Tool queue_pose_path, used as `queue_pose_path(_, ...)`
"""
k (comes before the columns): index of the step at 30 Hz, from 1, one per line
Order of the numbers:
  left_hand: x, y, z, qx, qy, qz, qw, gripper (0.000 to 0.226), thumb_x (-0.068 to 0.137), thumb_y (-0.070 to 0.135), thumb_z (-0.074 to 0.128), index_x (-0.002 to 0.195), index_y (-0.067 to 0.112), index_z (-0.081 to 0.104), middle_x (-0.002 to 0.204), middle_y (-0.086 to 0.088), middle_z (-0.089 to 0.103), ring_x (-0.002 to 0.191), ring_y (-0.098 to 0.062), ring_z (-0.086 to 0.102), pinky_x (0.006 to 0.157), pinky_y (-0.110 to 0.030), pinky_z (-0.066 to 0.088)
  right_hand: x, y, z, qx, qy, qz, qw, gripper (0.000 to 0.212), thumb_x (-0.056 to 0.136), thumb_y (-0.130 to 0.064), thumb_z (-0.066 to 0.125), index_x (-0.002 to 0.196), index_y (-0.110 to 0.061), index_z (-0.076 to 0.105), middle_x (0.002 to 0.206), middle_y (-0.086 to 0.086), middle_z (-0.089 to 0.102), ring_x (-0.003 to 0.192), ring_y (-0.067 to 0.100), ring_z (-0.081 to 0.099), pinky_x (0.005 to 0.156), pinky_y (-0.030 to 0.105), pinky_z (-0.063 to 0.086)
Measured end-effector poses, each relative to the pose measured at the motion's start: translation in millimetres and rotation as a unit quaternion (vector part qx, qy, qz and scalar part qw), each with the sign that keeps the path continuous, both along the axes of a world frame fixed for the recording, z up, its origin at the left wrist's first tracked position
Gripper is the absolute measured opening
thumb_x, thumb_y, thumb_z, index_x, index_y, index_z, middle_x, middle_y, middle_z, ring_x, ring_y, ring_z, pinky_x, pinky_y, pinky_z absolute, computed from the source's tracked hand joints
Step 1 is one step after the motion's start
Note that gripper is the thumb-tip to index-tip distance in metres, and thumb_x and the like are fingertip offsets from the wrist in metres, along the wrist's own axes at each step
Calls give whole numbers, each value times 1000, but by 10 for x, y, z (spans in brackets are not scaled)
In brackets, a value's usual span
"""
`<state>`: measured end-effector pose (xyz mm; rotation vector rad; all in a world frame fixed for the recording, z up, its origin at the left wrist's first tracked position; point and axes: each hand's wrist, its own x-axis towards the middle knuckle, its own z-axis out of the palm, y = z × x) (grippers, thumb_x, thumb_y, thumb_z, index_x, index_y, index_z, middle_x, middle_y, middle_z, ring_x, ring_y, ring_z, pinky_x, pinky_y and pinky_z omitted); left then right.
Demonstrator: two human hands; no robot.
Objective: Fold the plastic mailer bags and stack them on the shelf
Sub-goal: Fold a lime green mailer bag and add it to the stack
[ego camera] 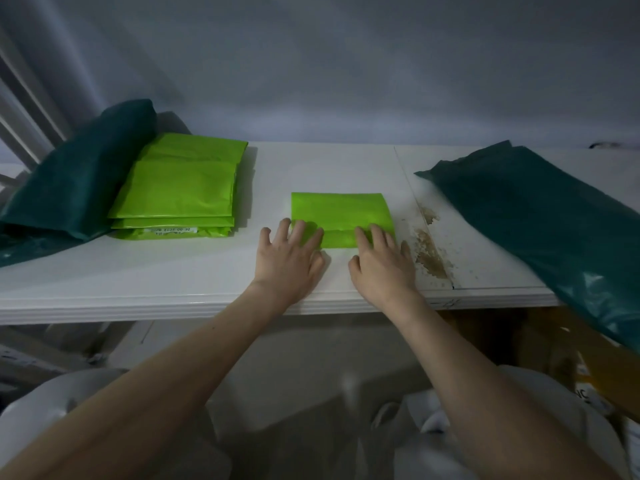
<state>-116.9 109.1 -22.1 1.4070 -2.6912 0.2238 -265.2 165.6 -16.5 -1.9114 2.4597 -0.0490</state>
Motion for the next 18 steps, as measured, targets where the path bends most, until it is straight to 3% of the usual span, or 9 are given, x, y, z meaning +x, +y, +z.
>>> queue_pose_path(2,-7,4,25,13,15,-9,1000,84,72,46,-10,141,27,34,141,-4,36,134,-25,28,103,-45,27,-31,17,4,14,-17,-22,1000,57,96,-29,34,147,-11,19,153,12,20,140,28,20,113,53,20)
queue_pose_path(5,-21,13,27,35,29,-16,999,80,75,47,-5,139,24,37,145,0,36,138,-20,26,104,-44,29,-55,31,13,18,-57,-39,997,58,95,-26,35,146,-6,18,151,16,23,137,31,24,109,49,29)
queue_pose_path(8,-31,-36,-31,51,32,-10,998,55,92,47,23,141,25,34,149,3,33,139,-20,27,104,-43,30,-76,36,42,9,-79,-54,995,54,93,-23,36,140,1,27,143,16,35,130,30,33,103,43,37)
queue_pose_path(12,-20,-107,-45,65,58,-5,996,51,92,47,39,139,29,38,145,6,40,133,-21,35,103,-41,31,-81,45,94,19,-63,-69,995,48,93,-28,36,135,-4,36,139,9,40,127,30,31,97,45,39)
queue_pose_path(16,-33,-146,-63,13,106,-7,994,41,82,44,48,117,27,61,111,1,65,101,-28,60,84,-39,44,-109,11,125,-5,-78,-76,994,41,92,-26,43,127,-4,43,131,11,45,124,30,34,95,45,38)
queue_pose_path(18,-16,-161,-72,-18,103,-22,994,33,79,39,50,104,26,68,94,1,68,81,-28,64,70,-35,47,-111,-13,137,-29,-78,-75,994,39,89,-21,47,124,-5,43,126,11,48,121,30,38,94,44,38)
